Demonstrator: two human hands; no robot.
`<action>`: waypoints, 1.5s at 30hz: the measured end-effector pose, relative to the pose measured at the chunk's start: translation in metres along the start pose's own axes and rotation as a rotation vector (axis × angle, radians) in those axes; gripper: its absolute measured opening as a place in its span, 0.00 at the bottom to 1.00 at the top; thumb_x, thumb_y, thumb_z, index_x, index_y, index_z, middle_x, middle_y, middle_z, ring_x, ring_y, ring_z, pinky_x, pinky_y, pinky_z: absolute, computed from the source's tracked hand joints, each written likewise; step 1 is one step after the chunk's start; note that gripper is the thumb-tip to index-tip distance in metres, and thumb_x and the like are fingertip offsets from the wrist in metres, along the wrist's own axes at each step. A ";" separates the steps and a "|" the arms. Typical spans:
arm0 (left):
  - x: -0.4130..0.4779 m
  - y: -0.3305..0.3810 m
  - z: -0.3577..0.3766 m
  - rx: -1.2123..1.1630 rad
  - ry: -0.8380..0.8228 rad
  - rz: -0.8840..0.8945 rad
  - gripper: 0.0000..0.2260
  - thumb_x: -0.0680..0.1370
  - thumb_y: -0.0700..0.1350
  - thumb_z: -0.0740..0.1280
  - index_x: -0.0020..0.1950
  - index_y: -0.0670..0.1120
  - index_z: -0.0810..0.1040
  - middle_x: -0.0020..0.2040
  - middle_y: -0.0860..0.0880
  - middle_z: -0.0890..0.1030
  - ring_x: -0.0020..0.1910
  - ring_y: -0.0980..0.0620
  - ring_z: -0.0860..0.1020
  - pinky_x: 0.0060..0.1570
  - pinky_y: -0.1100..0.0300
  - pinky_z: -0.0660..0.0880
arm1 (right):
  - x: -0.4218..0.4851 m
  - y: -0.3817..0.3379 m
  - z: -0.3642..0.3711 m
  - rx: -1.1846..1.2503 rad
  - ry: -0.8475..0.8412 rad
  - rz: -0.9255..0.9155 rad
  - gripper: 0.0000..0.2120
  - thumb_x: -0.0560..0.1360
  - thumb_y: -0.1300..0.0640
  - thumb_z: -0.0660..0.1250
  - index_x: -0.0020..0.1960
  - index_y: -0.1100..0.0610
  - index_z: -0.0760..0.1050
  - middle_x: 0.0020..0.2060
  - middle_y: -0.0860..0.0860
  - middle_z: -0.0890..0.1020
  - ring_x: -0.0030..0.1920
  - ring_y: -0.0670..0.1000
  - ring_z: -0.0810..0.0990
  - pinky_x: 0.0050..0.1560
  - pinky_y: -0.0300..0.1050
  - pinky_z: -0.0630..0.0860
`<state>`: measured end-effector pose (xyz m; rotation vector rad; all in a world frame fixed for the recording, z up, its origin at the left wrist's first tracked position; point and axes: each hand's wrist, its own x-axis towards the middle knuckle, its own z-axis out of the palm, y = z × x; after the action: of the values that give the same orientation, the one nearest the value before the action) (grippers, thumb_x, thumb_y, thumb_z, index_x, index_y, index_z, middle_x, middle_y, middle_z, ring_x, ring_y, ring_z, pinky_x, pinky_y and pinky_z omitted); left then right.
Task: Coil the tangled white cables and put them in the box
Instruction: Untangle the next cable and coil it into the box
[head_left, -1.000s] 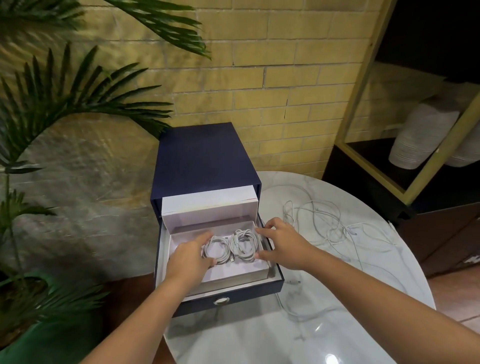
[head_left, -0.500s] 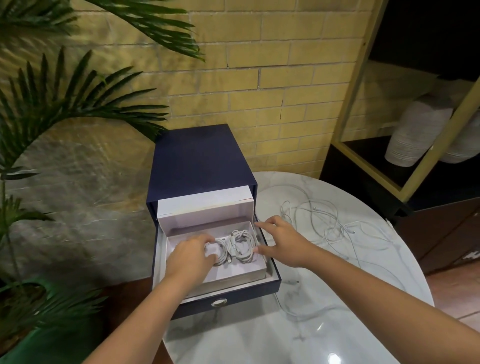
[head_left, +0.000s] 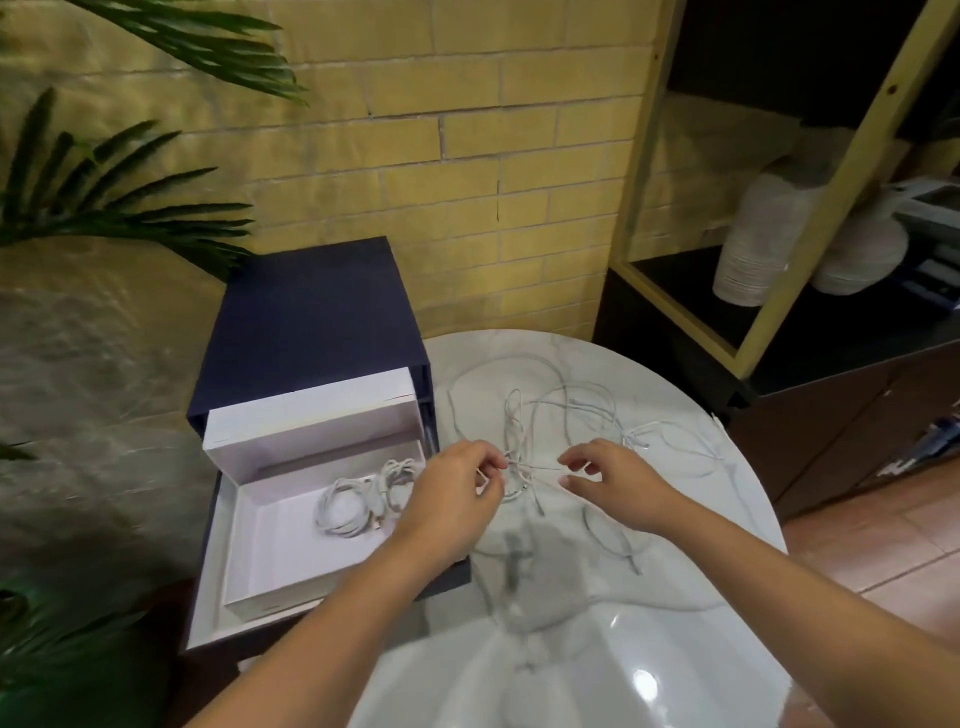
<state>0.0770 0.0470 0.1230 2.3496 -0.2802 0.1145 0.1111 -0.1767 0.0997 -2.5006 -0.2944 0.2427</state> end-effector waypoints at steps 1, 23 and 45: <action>0.004 0.007 0.013 -0.005 -0.025 0.005 0.05 0.77 0.43 0.65 0.50 0.51 0.79 0.45 0.55 0.78 0.44 0.59 0.76 0.49 0.64 0.73 | -0.002 0.013 -0.003 -0.004 -0.017 0.018 0.14 0.77 0.49 0.67 0.60 0.51 0.76 0.54 0.48 0.78 0.51 0.45 0.76 0.52 0.37 0.71; 0.020 0.006 0.194 0.177 -0.434 -0.343 0.13 0.77 0.45 0.65 0.61 0.49 0.76 0.58 0.49 0.78 0.58 0.51 0.76 0.58 0.59 0.72 | -0.002 0.186 0.030 -0.403 -0.342 -0.185 0.14 0.74 0.65 0.63 0.59 0.58 0.75 0.56 0.56 0.74 0.57 0.56 0.73 0.49 0.41 0.65; 0.044 0.068 0.136 -0.155 0.122 -0.195 0.13 0.81 0.49 0.60 0.40 0.45 0.75 0.28 0.60 0.74 0.30 0.61 0.72 0.34 0.67 0.70 | 0.046 0.160 -0.106 -0.137 0.146 -0.283 0.06 0.80 0.57 0.61 0.49 0.57 0.76 0.44 0.49 0.77 0.46 0.52 0.76 0.45 0.42 0.71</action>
<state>0.1039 -0.1033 0.0800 2.1920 0.0008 0.1362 0.2056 -0.3493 0.0859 -2.5550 -0.6155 -0.0772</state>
